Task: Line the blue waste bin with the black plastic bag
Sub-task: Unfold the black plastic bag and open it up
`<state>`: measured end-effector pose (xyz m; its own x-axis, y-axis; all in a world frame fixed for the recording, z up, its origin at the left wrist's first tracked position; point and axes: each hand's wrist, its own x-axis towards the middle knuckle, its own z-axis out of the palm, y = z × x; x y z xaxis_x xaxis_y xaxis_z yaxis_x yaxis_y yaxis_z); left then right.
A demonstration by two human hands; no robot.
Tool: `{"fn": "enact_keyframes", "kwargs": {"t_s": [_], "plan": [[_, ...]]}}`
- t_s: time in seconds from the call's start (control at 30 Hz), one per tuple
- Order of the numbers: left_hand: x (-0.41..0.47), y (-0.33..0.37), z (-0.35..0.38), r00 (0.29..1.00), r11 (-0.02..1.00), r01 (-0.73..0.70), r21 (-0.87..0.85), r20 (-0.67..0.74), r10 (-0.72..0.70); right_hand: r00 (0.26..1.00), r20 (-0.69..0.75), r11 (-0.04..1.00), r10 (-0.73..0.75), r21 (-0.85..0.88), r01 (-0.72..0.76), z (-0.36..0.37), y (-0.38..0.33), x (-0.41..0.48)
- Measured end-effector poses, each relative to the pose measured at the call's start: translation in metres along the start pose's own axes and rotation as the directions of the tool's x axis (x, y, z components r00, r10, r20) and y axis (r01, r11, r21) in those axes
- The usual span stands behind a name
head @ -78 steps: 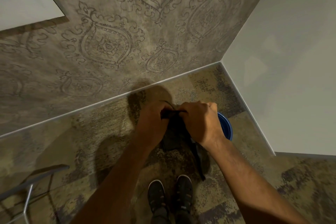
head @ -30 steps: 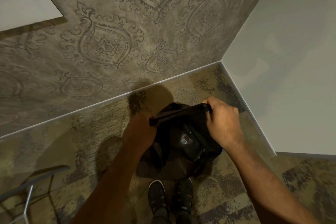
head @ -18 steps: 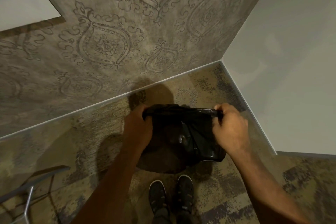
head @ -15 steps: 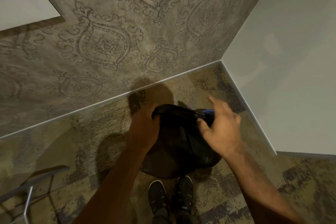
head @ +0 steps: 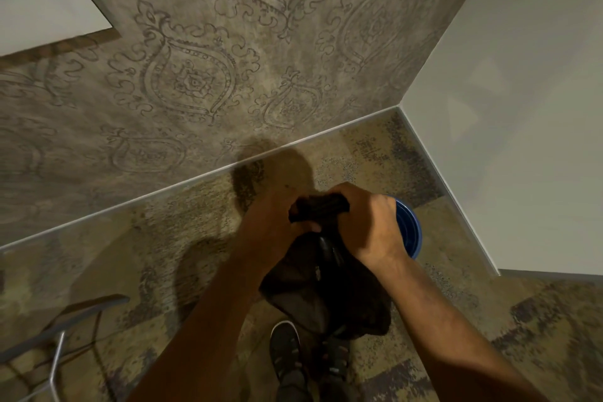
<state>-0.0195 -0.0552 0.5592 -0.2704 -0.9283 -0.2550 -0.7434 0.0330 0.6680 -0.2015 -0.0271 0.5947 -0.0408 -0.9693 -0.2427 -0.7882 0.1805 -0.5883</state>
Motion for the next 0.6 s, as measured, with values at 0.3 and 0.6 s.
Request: {"fn": "enact_keyframes", "kwargs": {"t_s": [0.3, 0.6], "plan": [[-0.018, -0.024, 0.005, 0.884, 0.898, 0.433, 0.077, -0.229, -0.407, 0.972, -0.187, 0.971, 0.139, 0.218, -0.096, -0.012, 0.024, 0.001], [-0.018, -0.036, 0.006, 0.653, 0.721, 0.566, -0.398, -0.316, -0.688, 0.888, -0.232, 0.839, 0.397, 0.484, -0.248, -0.017, 0.062, -0.012]]}}
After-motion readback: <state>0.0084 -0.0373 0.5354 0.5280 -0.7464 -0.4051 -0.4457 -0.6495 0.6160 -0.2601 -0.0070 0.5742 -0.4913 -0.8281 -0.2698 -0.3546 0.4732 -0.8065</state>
